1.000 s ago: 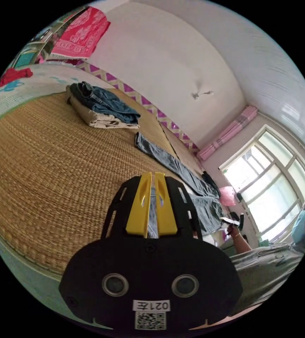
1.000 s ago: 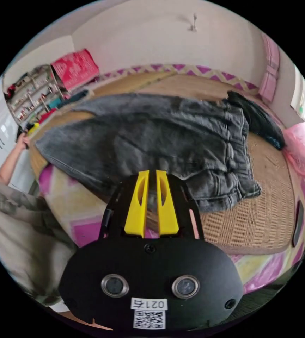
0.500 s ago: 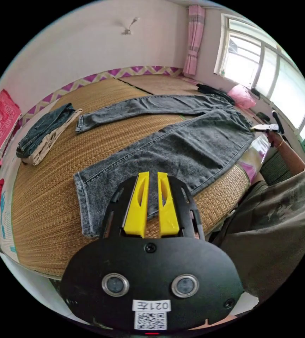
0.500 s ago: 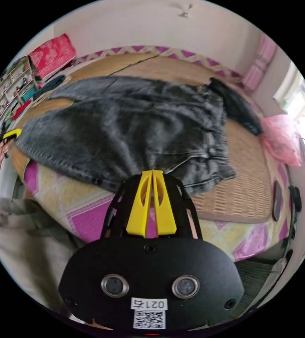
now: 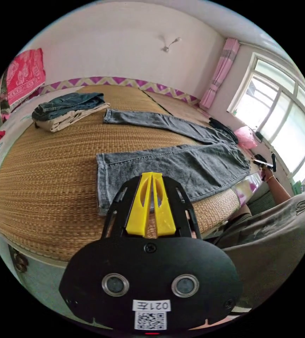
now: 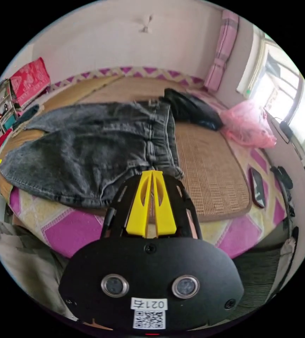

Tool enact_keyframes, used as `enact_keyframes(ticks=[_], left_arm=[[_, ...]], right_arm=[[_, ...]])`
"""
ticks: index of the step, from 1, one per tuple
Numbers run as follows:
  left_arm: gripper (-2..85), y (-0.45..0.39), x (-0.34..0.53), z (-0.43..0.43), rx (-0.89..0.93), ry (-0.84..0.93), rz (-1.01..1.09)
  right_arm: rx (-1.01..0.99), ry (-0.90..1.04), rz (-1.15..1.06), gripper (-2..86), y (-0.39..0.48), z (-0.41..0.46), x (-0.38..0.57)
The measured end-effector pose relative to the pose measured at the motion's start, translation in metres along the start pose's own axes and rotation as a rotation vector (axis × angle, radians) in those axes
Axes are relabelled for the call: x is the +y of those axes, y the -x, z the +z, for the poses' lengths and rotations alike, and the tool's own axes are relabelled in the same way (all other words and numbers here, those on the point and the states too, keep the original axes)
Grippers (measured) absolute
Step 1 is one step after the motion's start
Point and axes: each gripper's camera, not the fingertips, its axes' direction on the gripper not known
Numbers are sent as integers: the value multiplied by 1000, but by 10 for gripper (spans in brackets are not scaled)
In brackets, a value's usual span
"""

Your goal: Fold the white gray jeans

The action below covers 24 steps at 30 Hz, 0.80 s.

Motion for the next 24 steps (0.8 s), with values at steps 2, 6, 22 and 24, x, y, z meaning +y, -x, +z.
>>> enact_keyframes(ticks=[2, 6, 22, 24], left_arm=[[-9, 2, 1, 19, -113, 158, 11], [-5, 23, 21, -14, -126, 27, -142], [121, 128, 84, -13, 339, -267, -788], [121, 133, 77, -8, 337, -257, -803]], right_arm=[[-1, 73, 10, -8, -3, 20, -4], [-24, 196, 17, -9, -19, 40, -4], [-555, 21, 634, 56, -154, 41, 83], [-604, 42, 647, 57, -163, 49, 87]])
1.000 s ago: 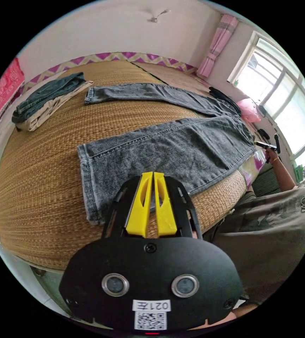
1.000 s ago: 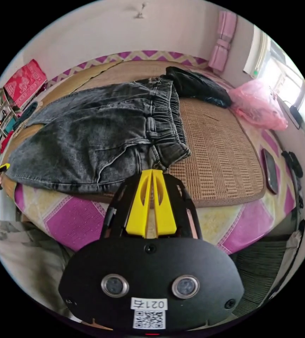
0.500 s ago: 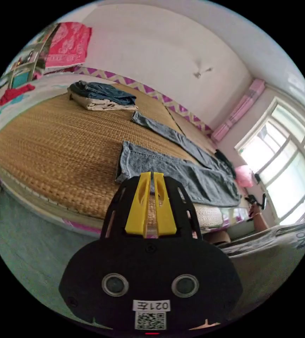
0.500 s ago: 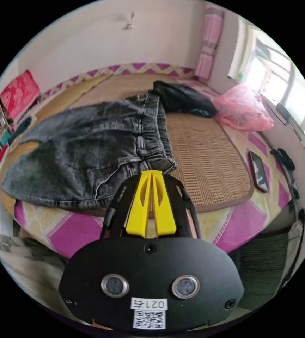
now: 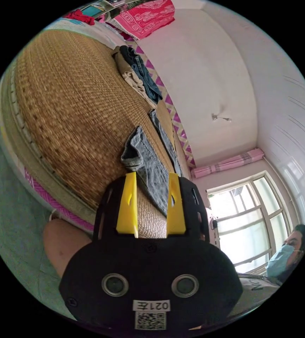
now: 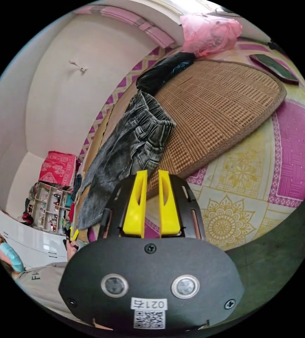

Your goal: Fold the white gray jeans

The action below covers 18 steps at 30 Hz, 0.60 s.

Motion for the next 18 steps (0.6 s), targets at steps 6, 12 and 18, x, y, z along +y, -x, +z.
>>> enact_keyframes(ticks=[6, 12, 18], left_arm=[[102, 8, -9, 4, 0, -3, -32], [119, 3, -8, 2, -8, 23, -21], [134, -1, -18, 21, 3, 18, -51]], right_arm=[[-183, 45, 92, 59, -30, -5, -9], [-310, 41, 244, 46, -62, 4, -21], [-342, 5, 279, 52, -68, 11, -40]])
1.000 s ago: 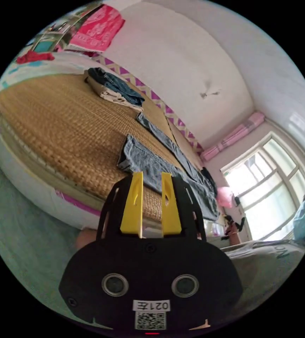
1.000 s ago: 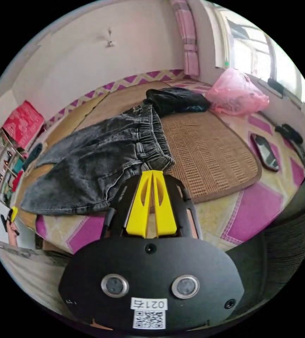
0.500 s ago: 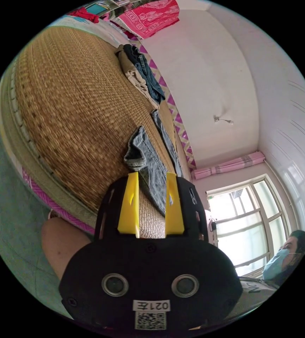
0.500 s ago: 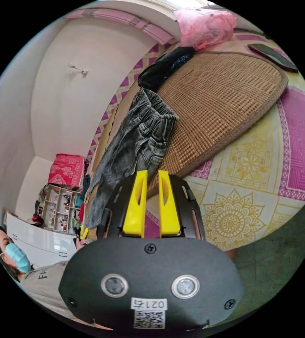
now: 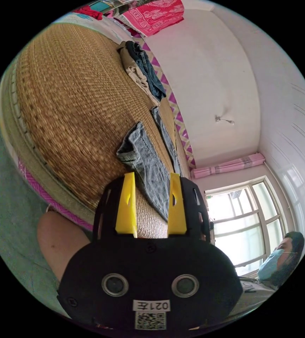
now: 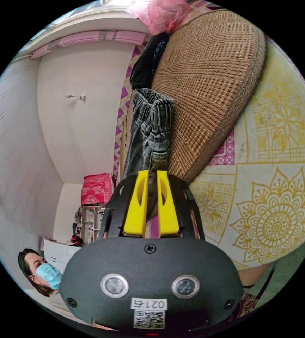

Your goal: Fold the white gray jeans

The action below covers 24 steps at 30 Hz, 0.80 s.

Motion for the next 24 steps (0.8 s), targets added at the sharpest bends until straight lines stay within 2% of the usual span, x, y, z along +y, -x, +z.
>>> enact_keyframes(ticks=[9, 19, 24], left_arm=[[127, 9, 7, -21, -18, -13, 3], [135, -8, -2, 19, -19, 65, 35], [81, 2, 5, 19, -25, 32, -19]], right_arm=[[-2, -33, 35, 62, -13, -26, -6], [7, -17, 27, 83, 0, -6, -27], [-5, -43, 74, 51, -5, -2, -30]])
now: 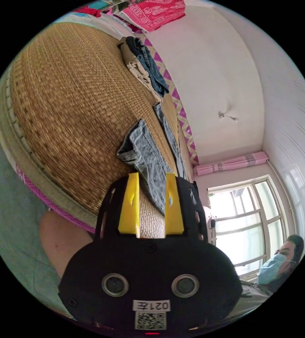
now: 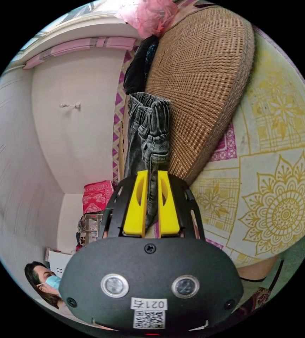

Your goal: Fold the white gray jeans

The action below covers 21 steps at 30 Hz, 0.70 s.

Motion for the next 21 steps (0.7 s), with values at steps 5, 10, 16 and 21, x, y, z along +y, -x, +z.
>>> enact_keyframes(ticks=[5, 10, 16, 21], left_arm=[[-5, 20, 9, -4, 14, -30, -62], [-9, 12, 18, -9, 113, -61, -46], [-9, -61, -1, -17, 158, -71, 114], [-9, -131, -57, 14, 57, -53, 232]], right_arm=[[-61, -11, 9, 35, -6, -7, 4], [-106, 8, -39, 22, 8, -9, 3], [-168, 48, -125, 14, 49, -7, -11], [-162, 72, -225, 12, 107, 26, -53]])
